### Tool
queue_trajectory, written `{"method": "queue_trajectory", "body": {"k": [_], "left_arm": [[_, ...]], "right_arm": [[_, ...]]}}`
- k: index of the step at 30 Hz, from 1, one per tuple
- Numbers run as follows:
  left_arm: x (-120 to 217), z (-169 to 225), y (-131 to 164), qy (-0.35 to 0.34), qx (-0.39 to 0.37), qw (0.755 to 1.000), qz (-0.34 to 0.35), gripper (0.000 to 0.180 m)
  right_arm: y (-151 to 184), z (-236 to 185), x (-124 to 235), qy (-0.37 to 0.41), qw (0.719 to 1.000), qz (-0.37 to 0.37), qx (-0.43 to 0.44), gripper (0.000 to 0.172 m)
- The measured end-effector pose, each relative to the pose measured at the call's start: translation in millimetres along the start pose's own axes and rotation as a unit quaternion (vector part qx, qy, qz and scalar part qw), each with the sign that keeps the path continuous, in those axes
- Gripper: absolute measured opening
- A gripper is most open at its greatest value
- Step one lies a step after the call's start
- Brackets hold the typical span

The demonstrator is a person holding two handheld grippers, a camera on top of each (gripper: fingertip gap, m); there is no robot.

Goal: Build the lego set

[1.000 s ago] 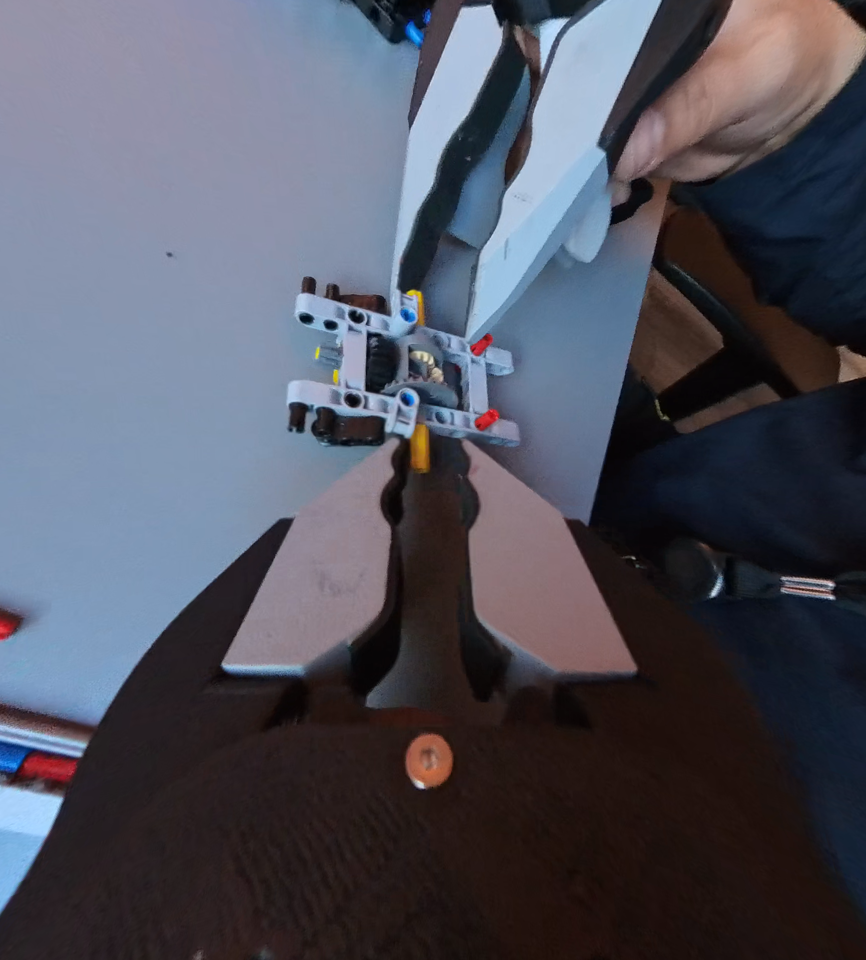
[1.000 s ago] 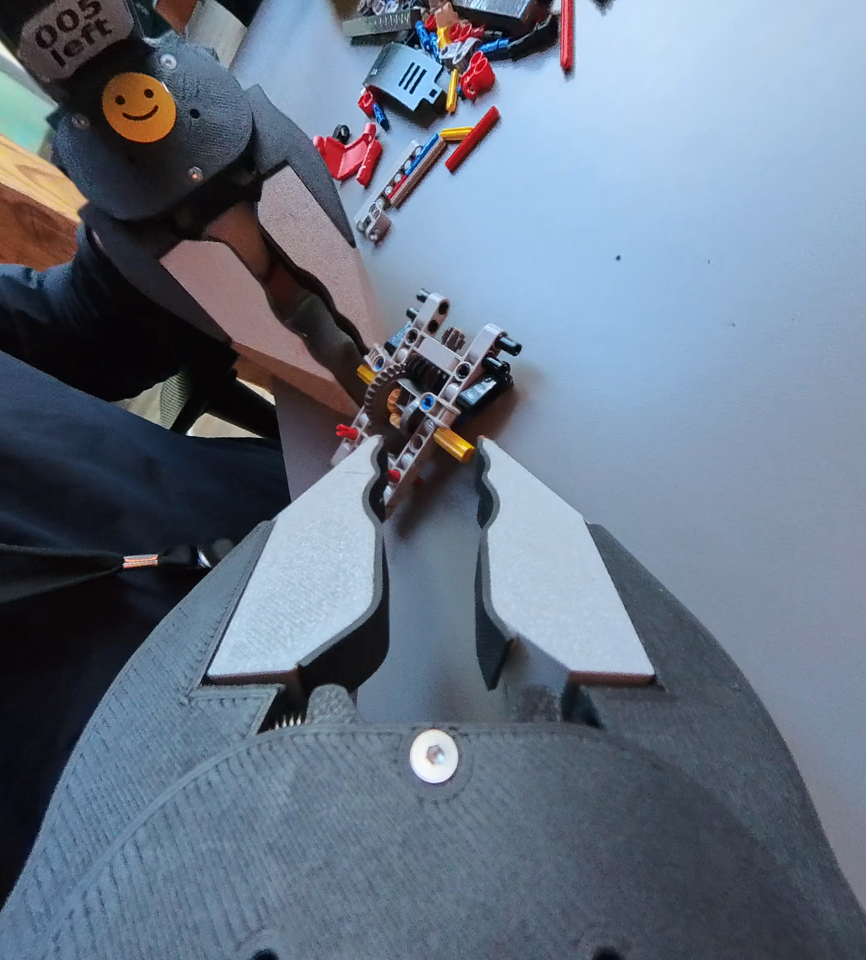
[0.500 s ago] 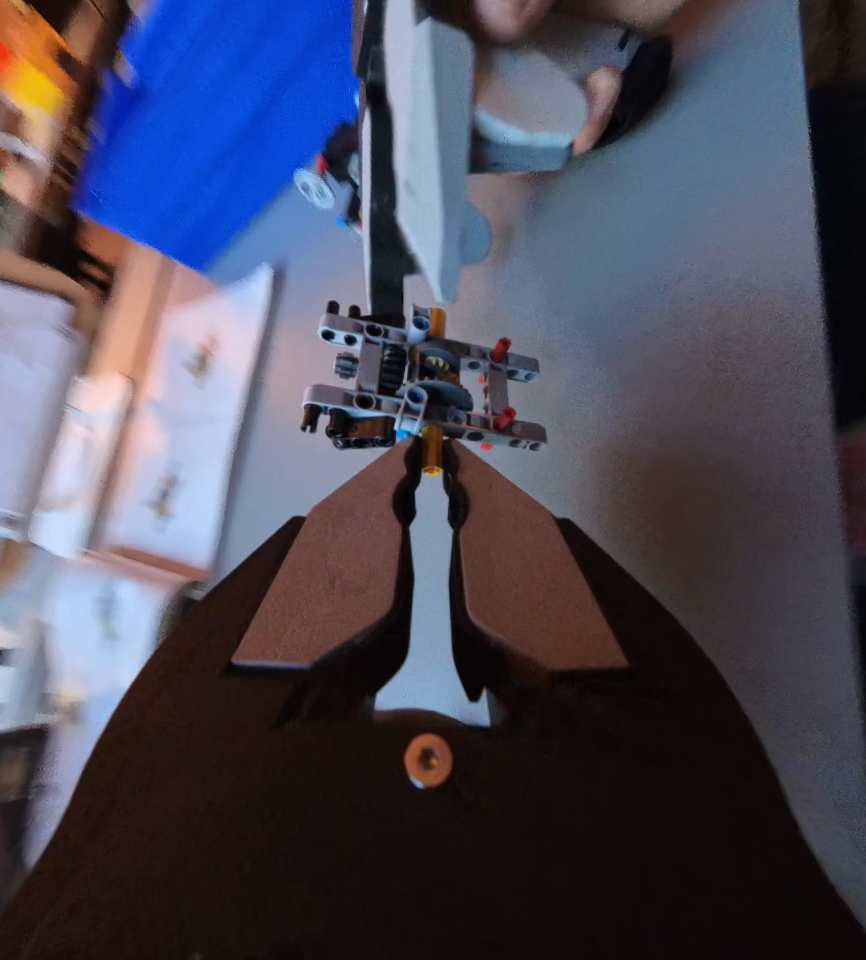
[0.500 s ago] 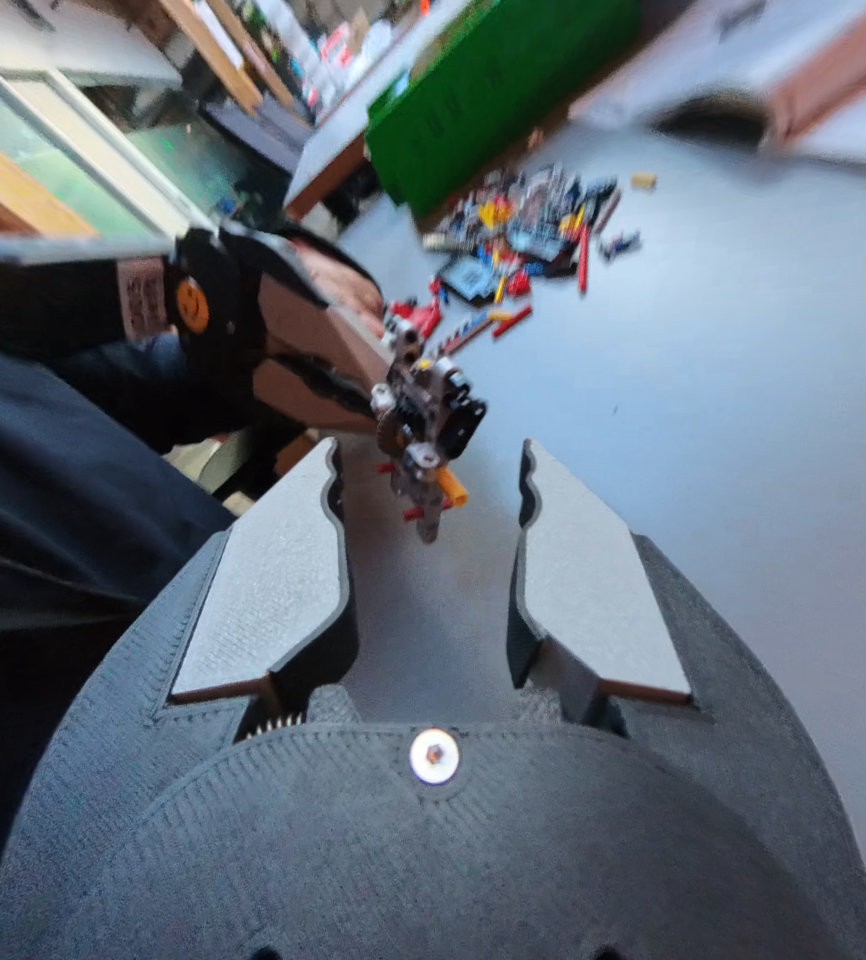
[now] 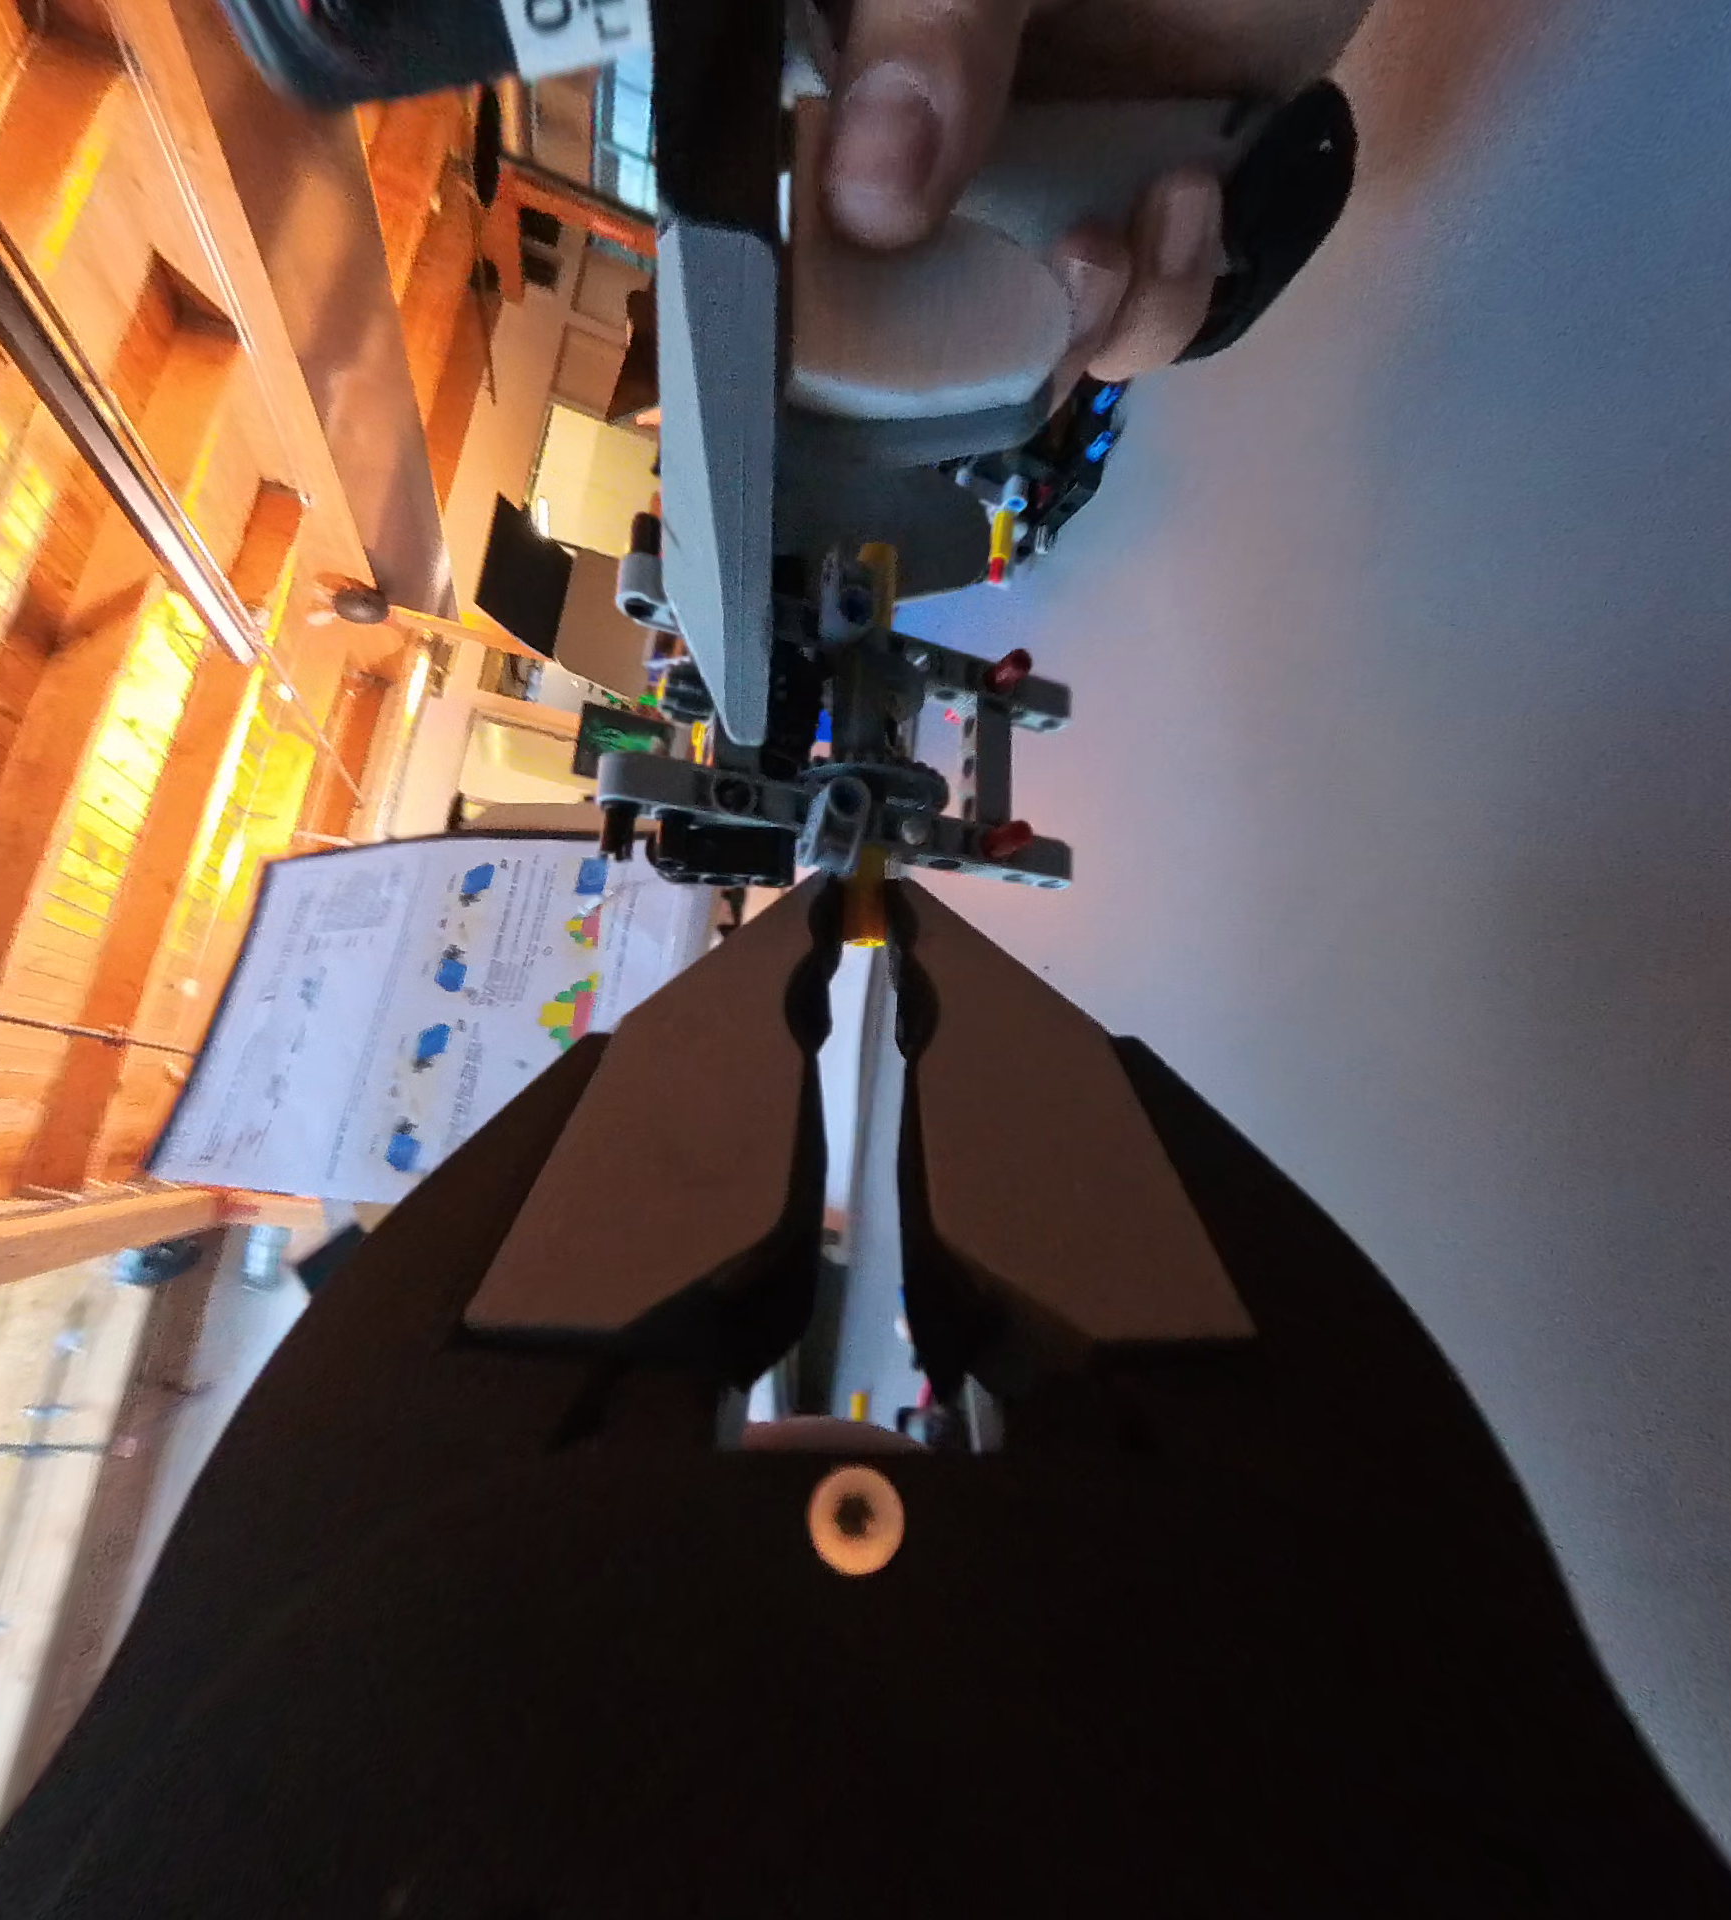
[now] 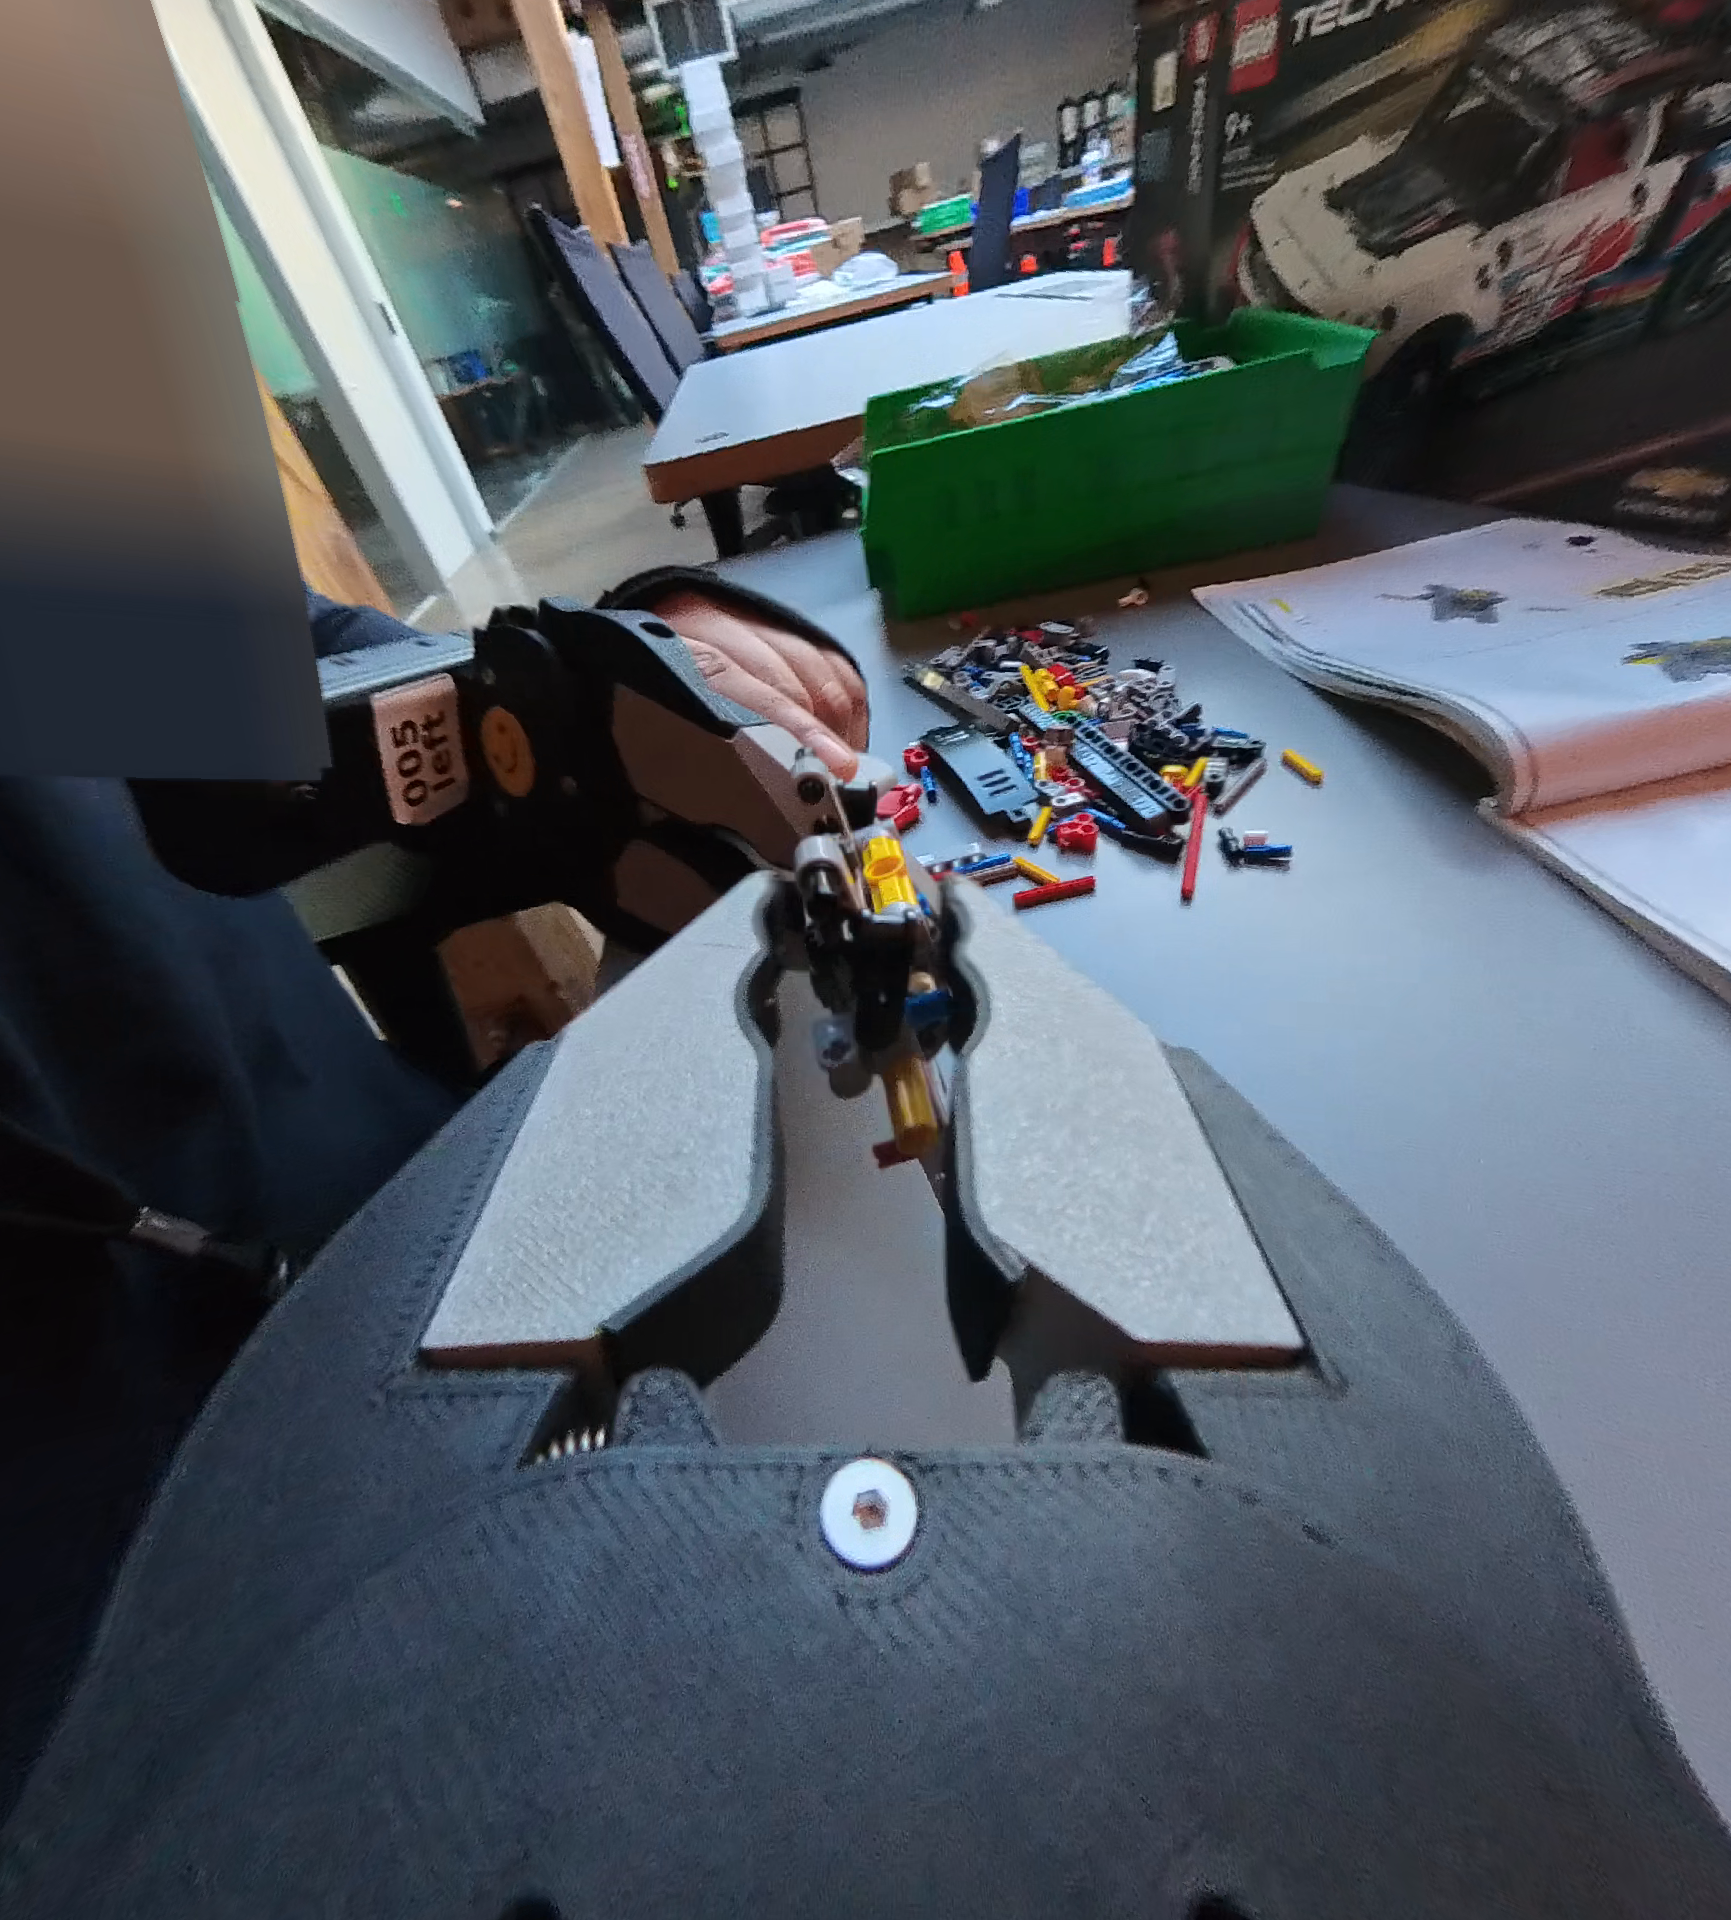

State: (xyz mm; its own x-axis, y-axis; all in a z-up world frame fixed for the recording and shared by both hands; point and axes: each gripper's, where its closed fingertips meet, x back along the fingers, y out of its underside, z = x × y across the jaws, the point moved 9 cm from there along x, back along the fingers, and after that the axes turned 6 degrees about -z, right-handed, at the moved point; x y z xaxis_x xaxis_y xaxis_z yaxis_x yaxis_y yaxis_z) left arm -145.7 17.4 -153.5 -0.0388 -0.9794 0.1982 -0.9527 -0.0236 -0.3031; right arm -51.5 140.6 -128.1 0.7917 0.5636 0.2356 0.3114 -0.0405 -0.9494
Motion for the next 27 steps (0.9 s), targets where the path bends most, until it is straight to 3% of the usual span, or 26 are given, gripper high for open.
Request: {"method": "queue_trajectory", "body": {"k": [1,2,7,12,14,17,23,27], "left_arm": [[-1,-1,-1,0.019,0.029,0.999,-0.002,0.004],[-2,-2,-1,0.035,0.056,0.998,0.0,0.004],[-6,1,0,0.019,0.005,1.0,0.0,0.004],[-5,3,4,0.083,0.096,0.992,0.02,0.004],[-3,2,9,0.149,0.175,0.972,0.036,0.016],[1,-6,18,0.19,0.285,0.937,0.06,0.011],[1,-21,24,0.307,0.46,0.826,0.112,0.031],[-1,-31,24,0.319,0.479,0.809,0.121,0.03]], "right_arm": [[0,0,-1,0.008,1.0,-0.001,0.002,0.036],[1,0,-3,0.01,1.0,-0.009,0.0,0.035],[14,3,-7,0.019,0.999,-0.044,0.023,0.027],[18,2,-6,0.013,0.998,-0.042,0.047,0.026],[19,3,-5,0.005,0.999,-0.03,0.043,0.026],[19,5,-1,-0.001,0.999,-0.013,0.036,0.026],[18,4,1,0.015,0.998,-0.007,0.062,0.026],[18,-5,-3,0.025,0.992,-0.018,0.125,0.026]]}}
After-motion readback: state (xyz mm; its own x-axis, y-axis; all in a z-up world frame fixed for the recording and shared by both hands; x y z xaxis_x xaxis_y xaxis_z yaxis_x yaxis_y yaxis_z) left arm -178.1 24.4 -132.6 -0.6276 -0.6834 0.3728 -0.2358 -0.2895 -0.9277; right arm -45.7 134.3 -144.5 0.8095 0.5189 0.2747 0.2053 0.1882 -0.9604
